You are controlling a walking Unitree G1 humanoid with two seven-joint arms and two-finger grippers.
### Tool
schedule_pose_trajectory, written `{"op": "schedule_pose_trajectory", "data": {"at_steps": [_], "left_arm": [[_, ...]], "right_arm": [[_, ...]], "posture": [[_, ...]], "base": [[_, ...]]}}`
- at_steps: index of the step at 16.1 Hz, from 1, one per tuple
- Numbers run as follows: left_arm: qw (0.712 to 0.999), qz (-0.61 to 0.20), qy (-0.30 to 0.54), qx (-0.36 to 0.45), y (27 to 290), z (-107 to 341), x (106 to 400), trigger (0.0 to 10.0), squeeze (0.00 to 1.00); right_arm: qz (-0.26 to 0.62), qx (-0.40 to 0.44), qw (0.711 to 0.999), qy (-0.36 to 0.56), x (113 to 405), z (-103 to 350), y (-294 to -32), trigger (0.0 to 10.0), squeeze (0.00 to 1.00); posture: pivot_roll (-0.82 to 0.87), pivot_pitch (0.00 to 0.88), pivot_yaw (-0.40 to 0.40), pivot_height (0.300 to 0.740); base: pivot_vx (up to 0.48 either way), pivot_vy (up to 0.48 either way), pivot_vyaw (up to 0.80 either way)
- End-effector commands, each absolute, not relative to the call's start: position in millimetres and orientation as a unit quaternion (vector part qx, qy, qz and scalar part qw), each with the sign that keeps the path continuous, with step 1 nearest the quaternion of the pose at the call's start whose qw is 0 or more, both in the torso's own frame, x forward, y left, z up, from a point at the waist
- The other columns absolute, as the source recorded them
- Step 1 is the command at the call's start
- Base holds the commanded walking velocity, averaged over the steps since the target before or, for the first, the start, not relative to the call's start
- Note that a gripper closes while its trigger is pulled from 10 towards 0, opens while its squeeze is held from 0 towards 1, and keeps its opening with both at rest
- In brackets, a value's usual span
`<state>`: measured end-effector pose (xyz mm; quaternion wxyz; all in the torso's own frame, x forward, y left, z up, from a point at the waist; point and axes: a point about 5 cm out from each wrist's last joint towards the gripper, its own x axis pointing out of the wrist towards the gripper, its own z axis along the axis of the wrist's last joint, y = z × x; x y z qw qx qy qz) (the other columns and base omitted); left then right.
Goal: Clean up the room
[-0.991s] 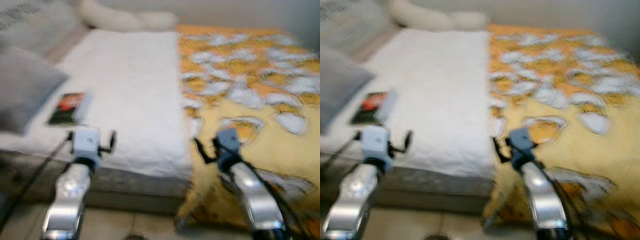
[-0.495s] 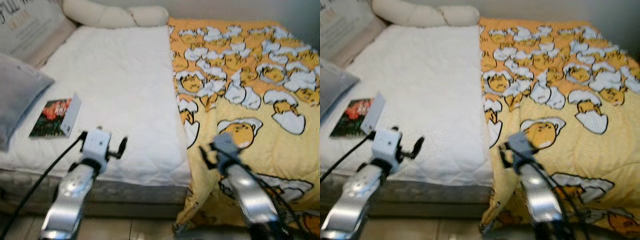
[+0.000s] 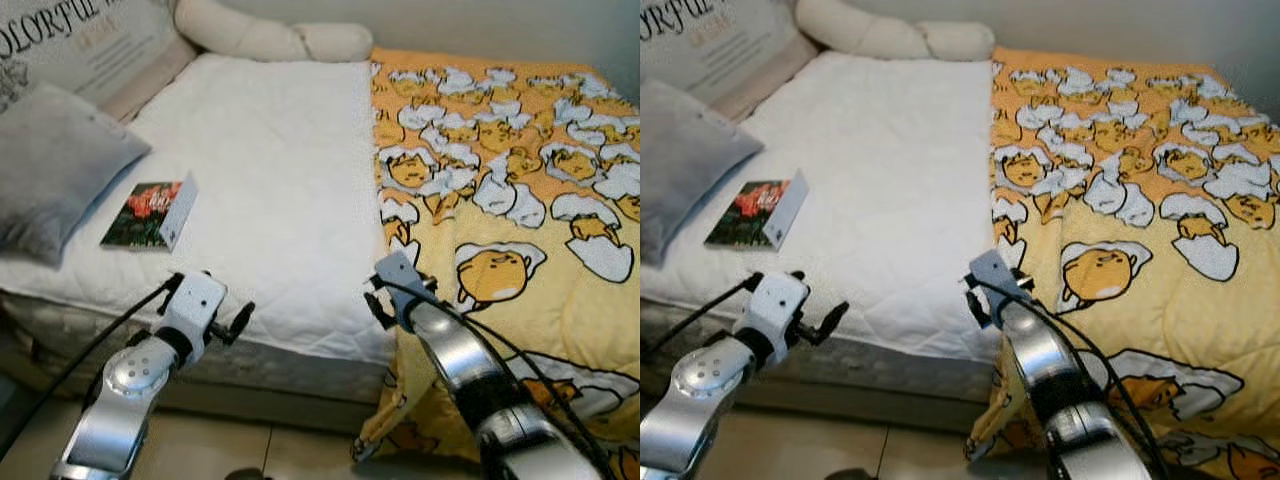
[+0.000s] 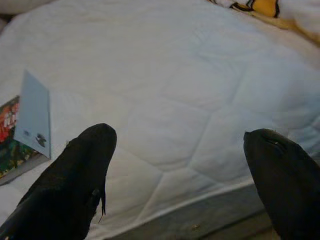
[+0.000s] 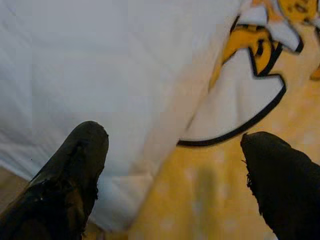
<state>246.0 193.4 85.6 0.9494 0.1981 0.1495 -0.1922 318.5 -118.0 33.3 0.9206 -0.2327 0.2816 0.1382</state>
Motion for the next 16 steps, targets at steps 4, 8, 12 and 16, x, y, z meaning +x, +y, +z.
{"op": "schedule_pose_trajectory", "data": {"at_steps": [4, 8, 12, 16], "left_arm": [[0.932, -0.237, 0.151, 0.227, 195.6, 92.6, 239.5, 10.0, 0.00], [0.929, -0.266, 0.147, 0.209, 193.1, 97.8, 243.2, 10.0, 0.00], [0.914, -0.300, 0.164, 0.218, 190.2, 94.9, 246.8, 10.0, 0.00], [0.914, -0.303, 0.160, 0.219, 192.4, 96.7, 255.2, 10.0, 0.00]], "right_arm": [[0.096, -0.315, 0.886, 0.326, 315.6, 14.1, -129.8, 4.7, 0.00], [0.071, -0.348, 0.870, 0.341, 311.1, 5.0, -139.0, 0.5, 0.00], [0.067, -0.328, 0.874, 0.353, 305.8, -1.6, -144.2, 0.0, 0.00], [0.061, -0.295, 0.884, 0.358, 306.4, -1.6, -146.8, 0.0, 0.00]], "posture": [[0.15, 0.000, -0.026, 0.740], [0.14, 0.000, -0.010, 0.740], [0.13, 0.000, 0.020, 0.740], [0.12, 0.000, 0.035, 0.740]], "base": [[0.000, 0.000, 0.00], [0.000, 0.000, 0.00], [0.000, 0.000, 0.00], [0.000, 0.000, 0.00]]}}
